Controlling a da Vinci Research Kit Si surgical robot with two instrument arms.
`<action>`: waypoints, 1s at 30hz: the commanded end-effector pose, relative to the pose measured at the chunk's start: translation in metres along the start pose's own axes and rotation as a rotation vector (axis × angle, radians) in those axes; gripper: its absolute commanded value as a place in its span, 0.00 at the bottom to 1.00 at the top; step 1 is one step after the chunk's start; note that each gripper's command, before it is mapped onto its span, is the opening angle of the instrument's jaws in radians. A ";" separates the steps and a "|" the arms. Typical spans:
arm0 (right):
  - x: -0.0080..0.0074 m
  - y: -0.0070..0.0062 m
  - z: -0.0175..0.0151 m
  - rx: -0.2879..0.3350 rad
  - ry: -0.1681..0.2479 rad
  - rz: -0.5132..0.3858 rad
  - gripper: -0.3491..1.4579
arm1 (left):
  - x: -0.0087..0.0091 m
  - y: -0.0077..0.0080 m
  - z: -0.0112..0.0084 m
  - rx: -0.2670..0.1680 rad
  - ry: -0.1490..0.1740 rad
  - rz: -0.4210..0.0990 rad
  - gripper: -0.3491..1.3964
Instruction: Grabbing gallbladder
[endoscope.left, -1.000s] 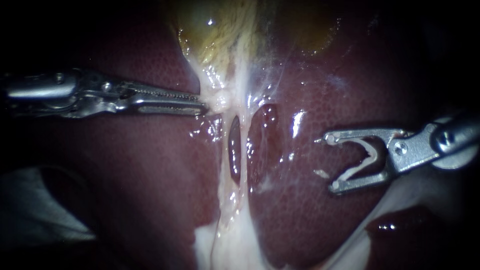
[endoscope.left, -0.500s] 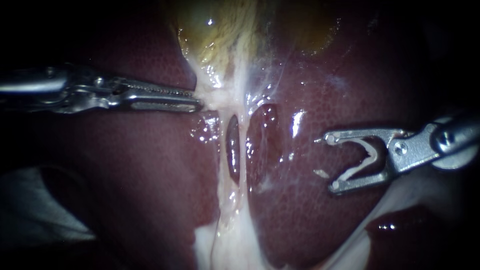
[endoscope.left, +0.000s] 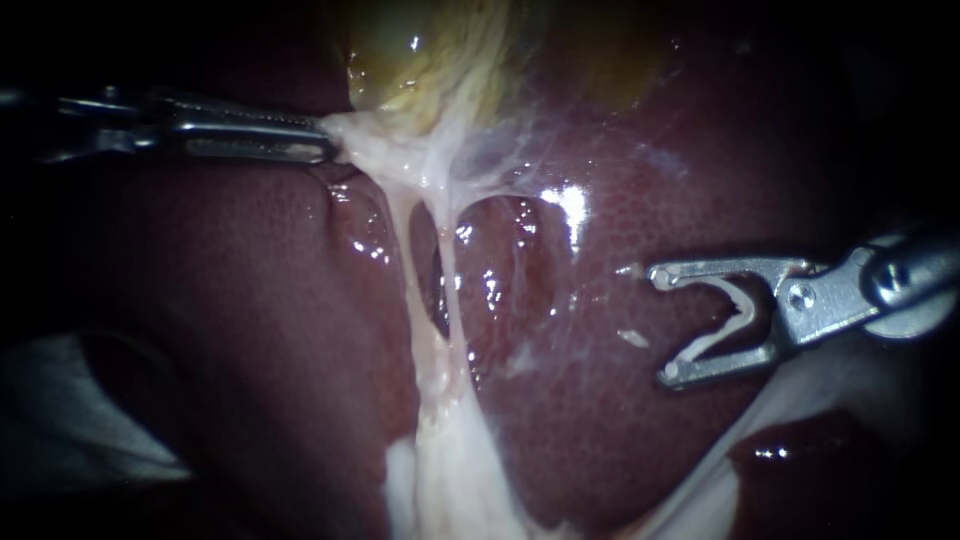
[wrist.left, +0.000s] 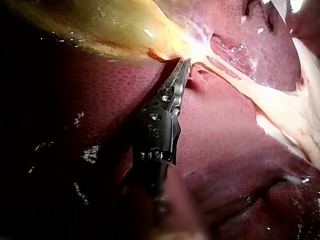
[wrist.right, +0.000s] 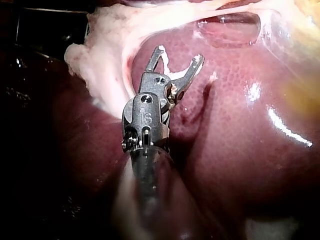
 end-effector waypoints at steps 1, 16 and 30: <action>0.0000 0.0000 0.0000 0.000 0.000 0.000 0.47 | 0.0002 -0.0001 -0.0003 0.004 0.001 0.000 0.00; 0.0000 0.0000 0.0000 0.000 0.000 0.000 0.47 | 0.0006 -0.0003 -0.0012 0.007 0.009 -0.001 0.00; 0.0000 0.0000 0.0000 -0.001 0.000 0.006 0.47 | 0.0007 -0.0004 -0.0015 0.009 0.011 -0.003 0.00</action>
